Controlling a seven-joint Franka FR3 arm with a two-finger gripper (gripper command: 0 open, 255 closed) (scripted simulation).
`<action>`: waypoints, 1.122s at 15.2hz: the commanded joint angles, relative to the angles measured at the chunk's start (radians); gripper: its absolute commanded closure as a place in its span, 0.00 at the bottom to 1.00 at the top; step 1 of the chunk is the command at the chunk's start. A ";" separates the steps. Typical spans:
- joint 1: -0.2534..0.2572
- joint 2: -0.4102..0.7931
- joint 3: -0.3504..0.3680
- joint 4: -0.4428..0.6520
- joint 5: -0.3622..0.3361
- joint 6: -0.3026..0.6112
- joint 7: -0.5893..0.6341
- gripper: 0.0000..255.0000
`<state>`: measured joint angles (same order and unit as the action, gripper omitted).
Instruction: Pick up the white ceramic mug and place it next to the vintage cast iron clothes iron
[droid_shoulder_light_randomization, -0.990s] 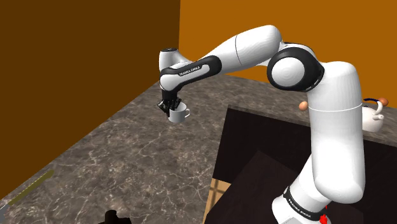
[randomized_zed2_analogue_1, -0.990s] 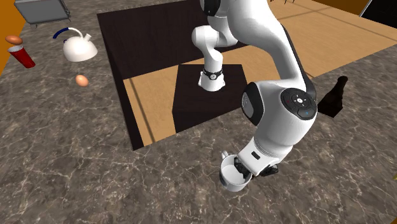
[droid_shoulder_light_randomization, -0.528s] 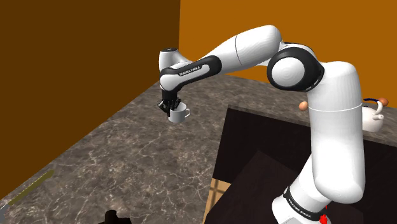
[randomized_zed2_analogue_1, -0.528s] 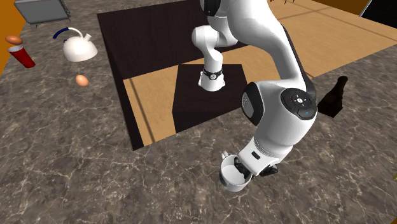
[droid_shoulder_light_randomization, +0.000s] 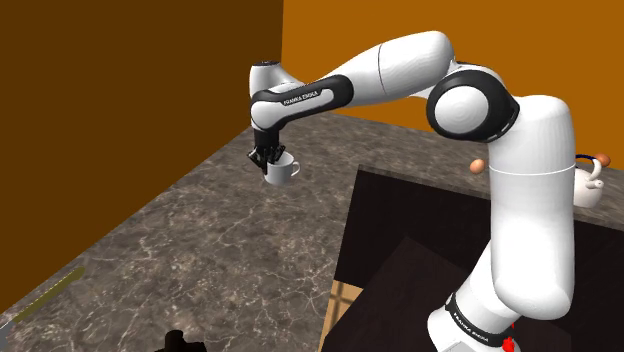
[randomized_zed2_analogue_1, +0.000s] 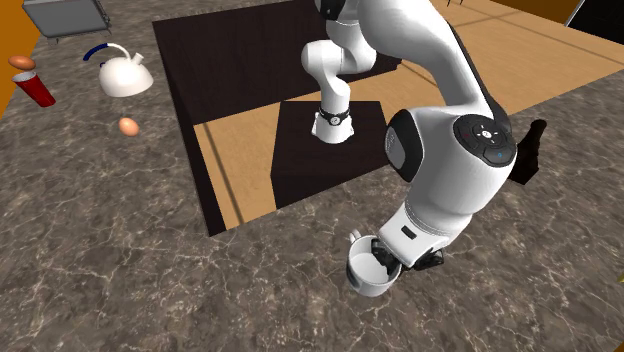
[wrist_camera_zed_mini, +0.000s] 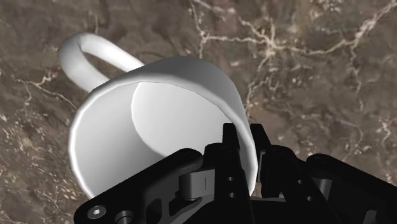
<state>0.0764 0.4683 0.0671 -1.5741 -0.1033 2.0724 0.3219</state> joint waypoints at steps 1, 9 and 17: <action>0.000 -0.010 0.001 0.013 0.001 -0.023 -0.001 1.00; 0.001 -0.038 0.003 0.079 0.007 -0.117 -0.009 1.00; 0.002 -0.052 0.004 0.165 0.010 -0.217 -0.016 1.00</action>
<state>0.0784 0.4156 0.0712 -1.4239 -0.0934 1.8699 0.3071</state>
